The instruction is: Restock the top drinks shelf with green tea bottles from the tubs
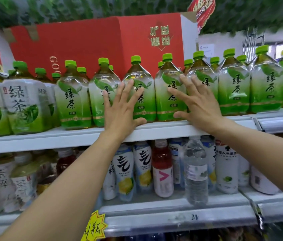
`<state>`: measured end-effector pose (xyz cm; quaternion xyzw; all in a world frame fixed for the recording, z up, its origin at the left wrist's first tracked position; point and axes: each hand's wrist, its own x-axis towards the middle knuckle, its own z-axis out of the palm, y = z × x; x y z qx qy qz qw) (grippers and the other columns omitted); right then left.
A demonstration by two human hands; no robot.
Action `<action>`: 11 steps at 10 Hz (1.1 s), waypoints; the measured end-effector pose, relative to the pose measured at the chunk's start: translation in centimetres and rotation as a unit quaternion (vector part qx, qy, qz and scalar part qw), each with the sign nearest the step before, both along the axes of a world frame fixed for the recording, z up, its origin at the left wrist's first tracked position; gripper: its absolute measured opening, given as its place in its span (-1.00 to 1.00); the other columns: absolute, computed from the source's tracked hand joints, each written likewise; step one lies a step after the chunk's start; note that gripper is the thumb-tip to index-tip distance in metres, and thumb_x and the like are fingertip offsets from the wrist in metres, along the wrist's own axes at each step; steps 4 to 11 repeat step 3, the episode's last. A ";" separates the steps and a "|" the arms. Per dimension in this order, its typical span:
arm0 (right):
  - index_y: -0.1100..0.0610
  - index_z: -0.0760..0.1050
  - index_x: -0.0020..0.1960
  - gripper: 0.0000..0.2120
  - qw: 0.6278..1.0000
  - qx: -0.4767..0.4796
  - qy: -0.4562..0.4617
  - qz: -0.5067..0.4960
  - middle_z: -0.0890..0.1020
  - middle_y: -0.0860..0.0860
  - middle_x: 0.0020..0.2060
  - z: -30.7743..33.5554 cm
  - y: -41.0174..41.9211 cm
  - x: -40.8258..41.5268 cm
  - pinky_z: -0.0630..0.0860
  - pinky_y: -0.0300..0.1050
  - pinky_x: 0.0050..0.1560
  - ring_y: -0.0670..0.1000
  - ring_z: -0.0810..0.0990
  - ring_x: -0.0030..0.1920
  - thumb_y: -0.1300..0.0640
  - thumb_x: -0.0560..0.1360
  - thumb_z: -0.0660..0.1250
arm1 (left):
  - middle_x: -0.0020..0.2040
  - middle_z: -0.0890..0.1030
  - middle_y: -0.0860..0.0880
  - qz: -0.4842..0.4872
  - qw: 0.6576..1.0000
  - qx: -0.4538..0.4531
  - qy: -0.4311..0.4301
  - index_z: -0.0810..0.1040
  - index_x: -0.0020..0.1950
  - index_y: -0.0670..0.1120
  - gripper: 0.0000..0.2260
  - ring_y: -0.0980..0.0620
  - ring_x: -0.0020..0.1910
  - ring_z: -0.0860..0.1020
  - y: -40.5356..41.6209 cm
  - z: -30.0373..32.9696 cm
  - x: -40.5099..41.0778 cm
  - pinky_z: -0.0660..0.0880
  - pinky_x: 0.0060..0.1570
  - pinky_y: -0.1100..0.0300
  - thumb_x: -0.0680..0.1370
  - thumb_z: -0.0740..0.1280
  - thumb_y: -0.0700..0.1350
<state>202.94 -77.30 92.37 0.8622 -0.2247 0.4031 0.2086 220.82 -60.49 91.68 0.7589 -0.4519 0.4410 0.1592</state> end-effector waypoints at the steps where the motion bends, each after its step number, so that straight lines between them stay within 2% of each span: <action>1: -0.23 0.04 0.57 -0.26 0.999 0.032 0.023 -0.008 -0.13 0.01 0.61 -0.2 0.7 -0.3 0.10 0.28 0.50 0.15 -0.13 0.59 -0.20 0.52 0.34 | 0.65 -0.24 0.04 0.013 0.999 0.033 0.018 -0.10 0.63 0.20 -0.18 -0.02 0.63 -0.25 0.2 0.1 -0.6 -0.24 0.52 -0.28 0.53 0.31 0.31; 2: -0.21 0.11 0.56 -0.36 0.993 0.107 0.050 -0.009 -0.07 -0.02 0.61 -0.5 3.1 -2.0 0.13 0.26 0.50 0.10 -0.03 0.59 -0.16 0.56 0.28 | 0.65 -0.24 0.04 0.002 0.993 0.065 0.098 -0.09 0.65 0.16 -0.25 -0.01 0.62 -0.26 0.9 -0.2 -2.7 -0.22 0.54 -0.29 0.58 0.24 0.29; 3: -0.14 0.22 0.54 -0.41 0.986 0.160 0.055 0.008 0.10 -0.01 0.59 -1.9 5.3 -5.1 0.29 0.18 0.42 0.11 0.13 0.55 -0.16 0.56 0.29 | 0.65 -0.21 0.06 -0.017 0.990 0.092 0.104 -0.01 0.64 0.16 -0.26 0.01 0.61 -0.29 2.3 -1.5 -5.7 -0.27 0.52 -0.27 0.56 0.20 0.36; 11: -0.14 0.22 0.54 -0.41 0.986 0.160 0.055 0.008 0.10 -0.01 0.59 -1.9 5.3 -5.1 0.29 0.18 0.42 0.11 0.13 0.55 -0.16 0.56 0.29 | 0.65 -0.21 0.06 -0.017 0.990 0.092 0.104 -0.01 0.64 0.16 -0.26 0.01 0.61 -0.29 2.3 -1.5 -5.7 -0.27 0.52 -0.27 0.56 0.20 0.36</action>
